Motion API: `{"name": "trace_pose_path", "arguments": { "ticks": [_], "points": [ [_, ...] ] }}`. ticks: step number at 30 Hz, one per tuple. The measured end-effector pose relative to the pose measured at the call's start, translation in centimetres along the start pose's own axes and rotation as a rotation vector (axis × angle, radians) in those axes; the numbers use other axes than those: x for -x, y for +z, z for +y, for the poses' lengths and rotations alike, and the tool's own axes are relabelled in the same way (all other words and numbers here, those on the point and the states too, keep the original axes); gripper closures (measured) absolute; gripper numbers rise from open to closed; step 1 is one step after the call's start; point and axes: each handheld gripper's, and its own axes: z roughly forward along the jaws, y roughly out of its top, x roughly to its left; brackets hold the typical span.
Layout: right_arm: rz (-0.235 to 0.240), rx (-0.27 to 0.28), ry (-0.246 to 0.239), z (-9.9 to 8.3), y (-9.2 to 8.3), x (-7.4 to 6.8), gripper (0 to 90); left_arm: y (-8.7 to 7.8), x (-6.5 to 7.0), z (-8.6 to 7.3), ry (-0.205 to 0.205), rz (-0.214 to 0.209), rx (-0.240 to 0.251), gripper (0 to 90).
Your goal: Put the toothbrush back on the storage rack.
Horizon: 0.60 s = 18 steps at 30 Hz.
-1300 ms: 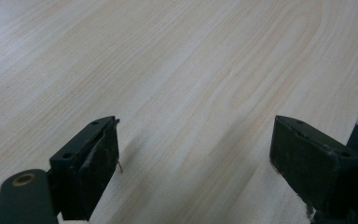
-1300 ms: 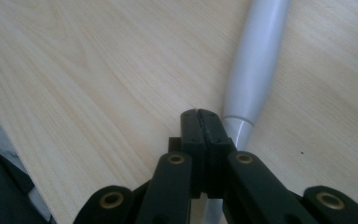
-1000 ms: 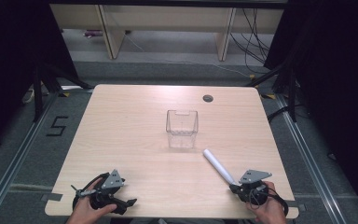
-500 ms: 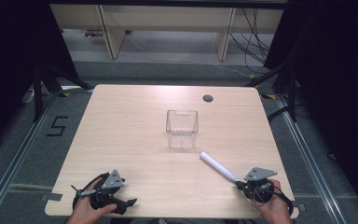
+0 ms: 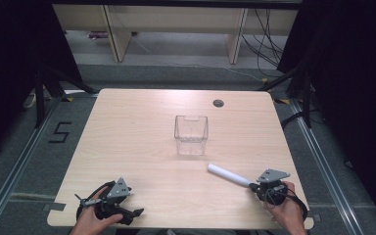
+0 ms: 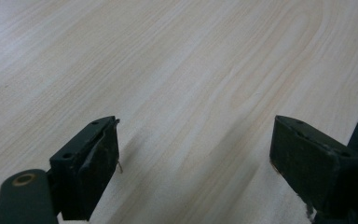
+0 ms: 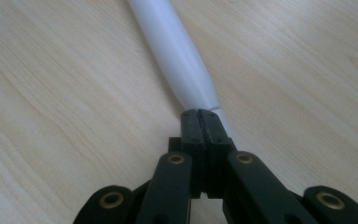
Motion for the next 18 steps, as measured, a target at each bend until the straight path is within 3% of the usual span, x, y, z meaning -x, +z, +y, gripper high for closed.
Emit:
{"name": "trace_pose_path", "arguments": {
  "ticks": [18],
  "points": [
    [-0.066, -0.004, -0.018, 1.7, 1.3, 1.4, 90.0, 0.0, 0.0, 0.0, 0.003, 0.0, -0.001, 15.2]
  ]
}}
